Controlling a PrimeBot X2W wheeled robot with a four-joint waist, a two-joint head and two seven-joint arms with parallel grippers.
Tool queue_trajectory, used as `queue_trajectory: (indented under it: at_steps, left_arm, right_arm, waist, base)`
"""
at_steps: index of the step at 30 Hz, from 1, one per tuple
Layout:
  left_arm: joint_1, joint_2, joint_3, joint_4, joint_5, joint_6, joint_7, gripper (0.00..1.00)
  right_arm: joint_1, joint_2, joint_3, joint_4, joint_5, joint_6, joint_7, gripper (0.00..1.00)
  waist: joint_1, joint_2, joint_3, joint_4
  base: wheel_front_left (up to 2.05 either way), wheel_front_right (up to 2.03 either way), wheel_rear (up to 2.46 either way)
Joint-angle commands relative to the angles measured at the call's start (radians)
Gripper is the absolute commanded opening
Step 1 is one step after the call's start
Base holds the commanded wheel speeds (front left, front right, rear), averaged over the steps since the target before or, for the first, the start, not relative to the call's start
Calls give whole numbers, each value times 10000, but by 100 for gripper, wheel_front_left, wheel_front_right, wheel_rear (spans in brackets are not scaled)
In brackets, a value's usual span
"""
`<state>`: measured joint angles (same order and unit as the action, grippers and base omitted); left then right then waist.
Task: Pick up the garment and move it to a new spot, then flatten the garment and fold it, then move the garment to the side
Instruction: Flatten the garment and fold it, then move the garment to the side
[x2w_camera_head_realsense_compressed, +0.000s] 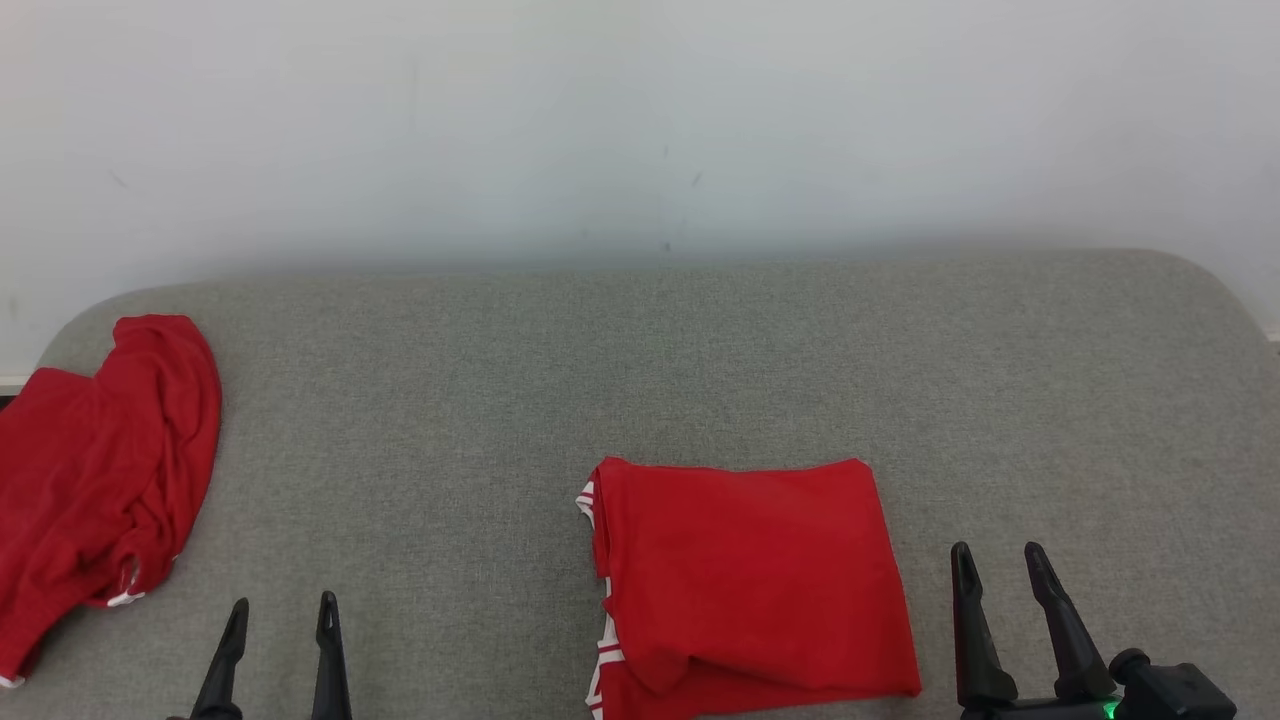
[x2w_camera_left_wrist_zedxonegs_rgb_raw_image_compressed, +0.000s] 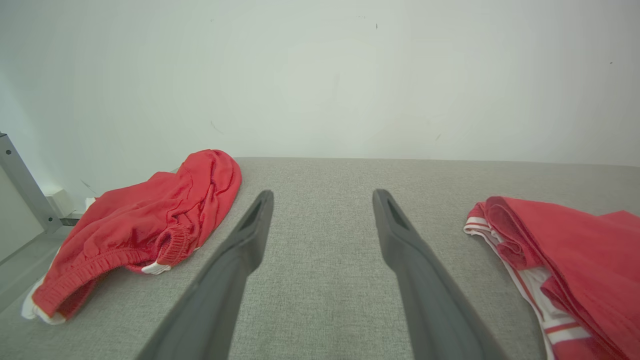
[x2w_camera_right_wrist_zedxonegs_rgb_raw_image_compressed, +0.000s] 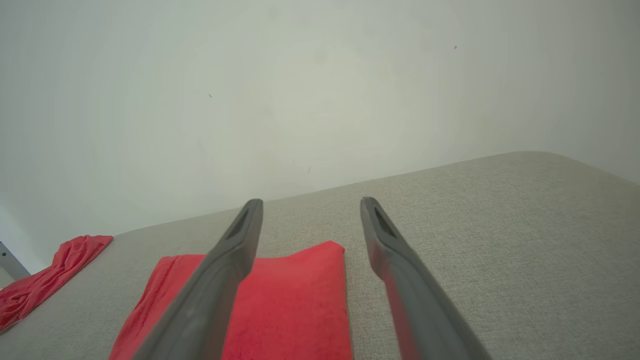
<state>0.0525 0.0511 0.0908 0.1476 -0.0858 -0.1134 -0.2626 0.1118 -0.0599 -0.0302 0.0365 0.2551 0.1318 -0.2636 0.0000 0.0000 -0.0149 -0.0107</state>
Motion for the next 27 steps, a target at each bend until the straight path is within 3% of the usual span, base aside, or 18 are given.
queue_trajectory:
  at_steps: [1, 27]
  left_arm:
    - [126, -10, -4, -39, 122, 6, -31, 100]
    - [267, 35, 52, 4, 577, -46, -31, 100]
  right_arm:
    - [22, 40, -32, 22, -80, -25, -9, 100]
    - [-245, -73, -94, 1032, -631, -25, -5, 100]
  waist:
    - [0, 0, -12, 9]
    - [0, 0, -142, 40]
  base:
    - [0, 0, 0]
    - [0, 0, 0]
